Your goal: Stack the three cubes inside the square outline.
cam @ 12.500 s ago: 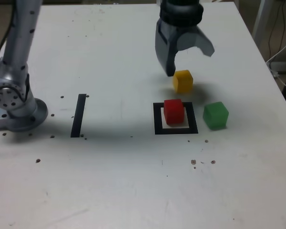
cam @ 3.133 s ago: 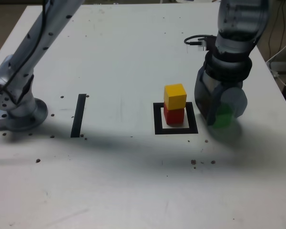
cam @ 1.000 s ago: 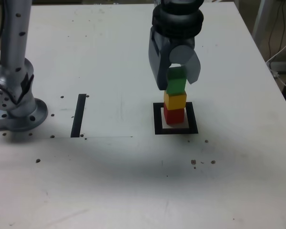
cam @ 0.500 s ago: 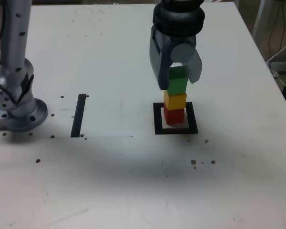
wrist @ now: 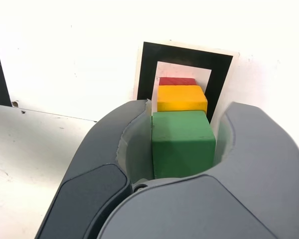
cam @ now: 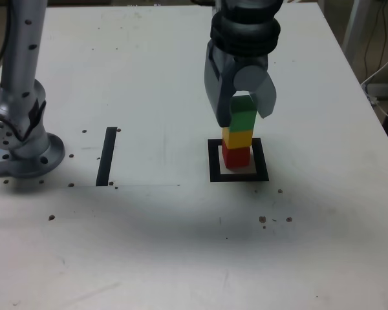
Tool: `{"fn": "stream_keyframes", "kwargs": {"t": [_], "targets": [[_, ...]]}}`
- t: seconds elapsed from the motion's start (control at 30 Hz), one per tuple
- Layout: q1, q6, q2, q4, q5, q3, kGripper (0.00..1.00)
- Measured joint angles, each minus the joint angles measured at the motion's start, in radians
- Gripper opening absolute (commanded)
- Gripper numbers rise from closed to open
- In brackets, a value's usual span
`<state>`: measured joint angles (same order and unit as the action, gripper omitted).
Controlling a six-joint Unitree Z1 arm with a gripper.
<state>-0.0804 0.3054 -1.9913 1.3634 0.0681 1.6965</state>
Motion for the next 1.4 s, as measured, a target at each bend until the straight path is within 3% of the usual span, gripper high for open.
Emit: {"fn": "stream_keyframes", "kwargs": {"t": [0.23, 0.33, 0.57, 0.83, 1.03, 1.17, 1.4], "targets": [[0.0, 0.0, 0.0, -0.007, 0.013, 0.001, 0.92], [0.0, 0.001, 0.0, -0.003, 0.018, 0.001, 0.98], [0.0, 0.002, 0.024, 0.025, 0.032, -0.002, 0.99], [-0.011, -0.019, 0.122, 0.073, 0.021, -0.025, 0.99], [-0.024, -0.086, 0.195, 0.074, -0.055, -0.051, 0.99], [-0.039, -0.087, 0.243, 0.075, -0.081, -0.087, 0.99], [-0.052, -0.087, 0.312, 0.092, -0.057, -0.197, 0.99]]}}
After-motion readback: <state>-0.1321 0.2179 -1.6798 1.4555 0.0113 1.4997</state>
